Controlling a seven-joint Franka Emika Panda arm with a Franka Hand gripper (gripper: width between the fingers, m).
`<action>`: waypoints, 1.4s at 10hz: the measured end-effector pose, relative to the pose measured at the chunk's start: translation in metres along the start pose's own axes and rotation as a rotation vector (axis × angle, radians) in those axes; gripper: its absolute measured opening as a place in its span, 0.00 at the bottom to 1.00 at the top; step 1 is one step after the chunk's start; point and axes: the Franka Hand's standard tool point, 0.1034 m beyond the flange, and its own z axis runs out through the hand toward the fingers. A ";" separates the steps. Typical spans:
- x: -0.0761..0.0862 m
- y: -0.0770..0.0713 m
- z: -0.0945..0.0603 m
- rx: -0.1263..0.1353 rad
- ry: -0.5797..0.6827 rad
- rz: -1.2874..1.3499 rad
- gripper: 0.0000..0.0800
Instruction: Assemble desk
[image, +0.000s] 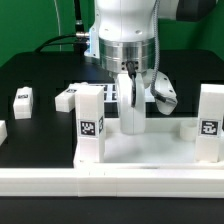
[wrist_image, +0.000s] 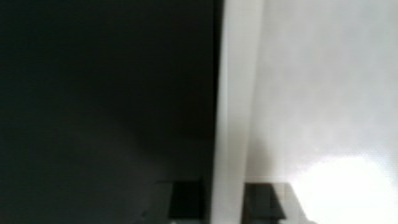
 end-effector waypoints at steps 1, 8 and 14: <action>0.000 0.000 0.000 0.001 0.000 0.001 0.10; 0.039 0.027 0.003 0.002 0.028 -0.150 0.09; 0.050 0.026 0.001 0.001 0.037 -0.282 0.09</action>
Offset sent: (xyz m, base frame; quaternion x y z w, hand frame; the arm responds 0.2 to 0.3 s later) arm 0.0000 0.0000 0.0000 0.0000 0.0000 0.0000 1.0000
